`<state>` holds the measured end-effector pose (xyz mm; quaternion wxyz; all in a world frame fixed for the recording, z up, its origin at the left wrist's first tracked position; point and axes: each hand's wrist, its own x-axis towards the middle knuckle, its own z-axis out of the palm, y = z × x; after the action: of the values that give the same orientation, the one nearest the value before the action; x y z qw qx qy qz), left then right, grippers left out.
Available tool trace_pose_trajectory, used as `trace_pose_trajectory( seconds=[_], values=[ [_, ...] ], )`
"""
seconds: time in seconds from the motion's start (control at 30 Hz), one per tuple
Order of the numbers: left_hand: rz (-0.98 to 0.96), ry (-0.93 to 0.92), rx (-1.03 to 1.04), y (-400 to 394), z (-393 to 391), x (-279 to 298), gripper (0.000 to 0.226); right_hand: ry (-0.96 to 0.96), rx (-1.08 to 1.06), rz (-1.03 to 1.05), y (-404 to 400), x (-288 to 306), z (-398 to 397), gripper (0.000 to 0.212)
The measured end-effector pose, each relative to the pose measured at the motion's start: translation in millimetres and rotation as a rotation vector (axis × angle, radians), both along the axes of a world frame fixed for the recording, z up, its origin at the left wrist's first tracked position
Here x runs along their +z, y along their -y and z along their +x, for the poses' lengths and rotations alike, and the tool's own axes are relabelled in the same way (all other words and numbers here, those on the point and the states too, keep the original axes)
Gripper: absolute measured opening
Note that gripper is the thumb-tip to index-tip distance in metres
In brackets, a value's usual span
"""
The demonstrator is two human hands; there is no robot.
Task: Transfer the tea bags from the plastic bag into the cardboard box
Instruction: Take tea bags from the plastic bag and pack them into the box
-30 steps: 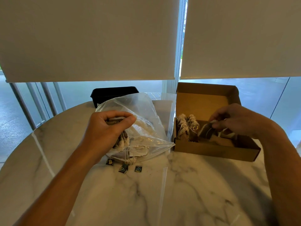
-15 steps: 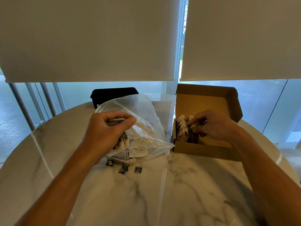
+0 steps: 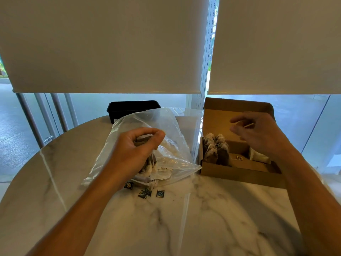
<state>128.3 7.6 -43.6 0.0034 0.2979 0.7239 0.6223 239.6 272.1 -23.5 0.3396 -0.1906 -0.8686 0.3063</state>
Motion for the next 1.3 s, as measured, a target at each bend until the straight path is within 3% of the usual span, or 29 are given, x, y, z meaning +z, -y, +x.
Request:
trace_pose_trajectory(
  seconds=[0.1, 0.27, 0.4, 0.7, 0.97, 1.3],
  values=[
    [-0.011, 0.035, -0.046, -2.6, 4.8, 1.2, 0.045, -0.031, 0.079, 0.034, 25.7, 8.4, -3.7, 0.008],
    [-0.020, 0.089, -0.106, -6.0, 6.6, 0.9, 0.052, 0.136, 0.434, -0.073, 82.4, 8.9, -12.1, 0.017],
    [-0.055, 0.126, -0.110, -8.5, 9.5, -2.3, 0.055, 0.198, 0.577, -0.014, 115.7, -0.5, -22.1, 0.021],
    [-0.098, 0.117, -0.174, -6.1, 10.6, 1.6, 0.049, 0.091, 0.527, -0.124, 113.1, -7.0, -25.9, 0.012],
    [-0.044, 0.202, -0.058, 1.2, 0.0, 6.0, 0.032, -0.141, 0.436, -0.692, 99.2, 3.7, -19.9, 0.011],
    [0.015, 0.146, -0.087, 0.2, 5.4, 3.9, 0.035, -0.062, 0.587, -0.797, 117.3, -6.7, -26.4, 0.009]
  ],
)
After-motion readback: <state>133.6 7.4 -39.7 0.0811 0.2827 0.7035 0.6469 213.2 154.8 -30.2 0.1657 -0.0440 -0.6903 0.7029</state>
